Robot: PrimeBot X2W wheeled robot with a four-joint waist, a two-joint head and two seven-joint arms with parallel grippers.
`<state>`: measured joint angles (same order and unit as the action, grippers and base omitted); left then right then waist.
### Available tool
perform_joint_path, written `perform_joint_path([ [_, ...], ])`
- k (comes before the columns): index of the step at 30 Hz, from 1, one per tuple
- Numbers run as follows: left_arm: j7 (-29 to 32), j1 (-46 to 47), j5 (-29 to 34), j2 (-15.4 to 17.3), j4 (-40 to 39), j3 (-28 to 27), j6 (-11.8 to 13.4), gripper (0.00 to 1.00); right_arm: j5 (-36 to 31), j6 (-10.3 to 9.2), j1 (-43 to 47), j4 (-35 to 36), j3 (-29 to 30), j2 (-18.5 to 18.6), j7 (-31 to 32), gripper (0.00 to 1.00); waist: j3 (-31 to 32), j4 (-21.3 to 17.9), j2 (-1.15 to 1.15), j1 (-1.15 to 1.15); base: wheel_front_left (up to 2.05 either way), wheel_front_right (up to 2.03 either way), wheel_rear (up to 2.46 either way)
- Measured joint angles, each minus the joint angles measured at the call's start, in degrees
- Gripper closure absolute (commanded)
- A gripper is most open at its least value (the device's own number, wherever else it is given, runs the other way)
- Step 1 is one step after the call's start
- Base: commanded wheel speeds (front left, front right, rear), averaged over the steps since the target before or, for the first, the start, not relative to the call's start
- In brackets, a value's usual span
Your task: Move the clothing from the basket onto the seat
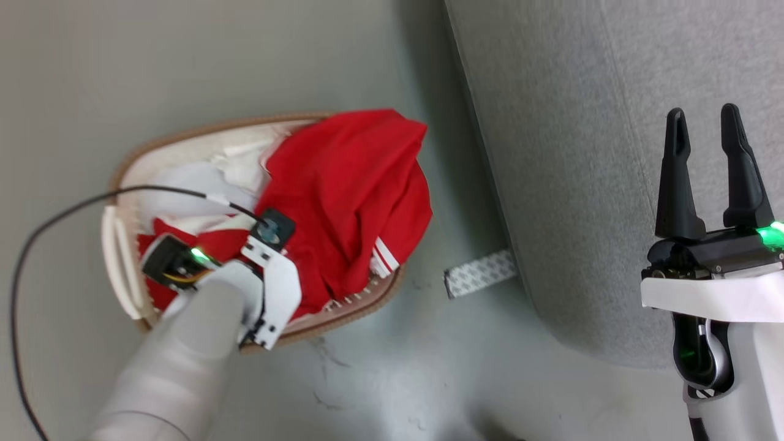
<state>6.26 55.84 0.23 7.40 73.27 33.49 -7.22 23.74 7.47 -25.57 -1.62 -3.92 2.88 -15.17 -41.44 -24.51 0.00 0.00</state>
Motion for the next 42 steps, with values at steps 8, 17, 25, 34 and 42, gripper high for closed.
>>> perform_joint_path([
  [8,-6.8,-3.2,-4.0,-3.1,-0.4,-0.6,-0.1,1.0,-4.2,0.0,2.4,-1.2,1.8,0.0,0.0,0.0,7.6,2.9,0.0,0.0,0.0,0.0,0.0],
  [17,-16.4,-9.9,-16.4,-4.5,-9.8,4.6,-0.2,1.0,-7.2,0.0,6.4,-2.7,2.5,0.0,0.0,0.0,17.8,7.3,0.0,-0.01,0.0,0.0,0.0],
  [25,-20.3,-11.6,-27.2,-4.6,-19.8,8.5,-0.2,1.0,-9.5,0.01,10.9,-3.7,3.8,-0.1,0.0,0.0,25.8,11.7,0.0,-0.01,0.0,0.0,0.0],
  [34,-21.2,-12.6,-30.6,-4.6,-28.7,7.7,-0.2,1.0,-10.2,0.01,15.2,-6.0,1.9,-0.1,0.0,0.0,33.9,15.8,0.0,-0.01,0.0,0.0,0.0],
  [42,-21.3,-15.6,-32.0,-4.5,-36.5,4.3,0.7,1.0,-9.6,0.01,18.4,-8.3,-2.7,0.0,0.0,0.0,40.4,17.6,0.0,-0.02,0.0,0.0,0.0],
])
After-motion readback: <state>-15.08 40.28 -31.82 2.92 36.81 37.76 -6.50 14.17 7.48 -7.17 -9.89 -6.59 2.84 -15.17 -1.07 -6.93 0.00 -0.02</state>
